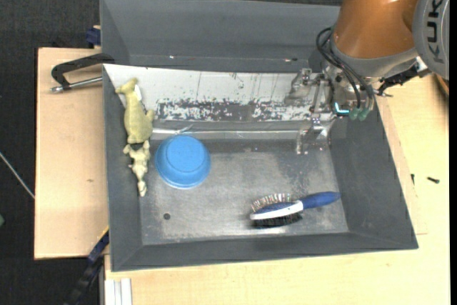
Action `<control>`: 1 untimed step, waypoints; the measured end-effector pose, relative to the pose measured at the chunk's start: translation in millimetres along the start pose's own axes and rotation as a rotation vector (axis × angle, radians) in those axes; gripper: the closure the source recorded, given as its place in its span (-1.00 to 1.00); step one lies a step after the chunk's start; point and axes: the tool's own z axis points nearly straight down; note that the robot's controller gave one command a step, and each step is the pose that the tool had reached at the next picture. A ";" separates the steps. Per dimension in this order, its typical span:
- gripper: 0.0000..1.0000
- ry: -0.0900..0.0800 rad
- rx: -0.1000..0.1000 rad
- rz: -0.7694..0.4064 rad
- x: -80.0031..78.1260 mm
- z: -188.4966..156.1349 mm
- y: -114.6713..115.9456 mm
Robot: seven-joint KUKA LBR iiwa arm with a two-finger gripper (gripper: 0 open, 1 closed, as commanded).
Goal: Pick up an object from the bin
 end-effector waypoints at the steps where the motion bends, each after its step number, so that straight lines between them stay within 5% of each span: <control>1: -1.00 -0.013 -0.001 -0.001 1.7 171.3 84.5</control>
Offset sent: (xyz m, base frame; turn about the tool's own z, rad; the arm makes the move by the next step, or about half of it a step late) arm -0.0049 0.0819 -0.1718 0.0012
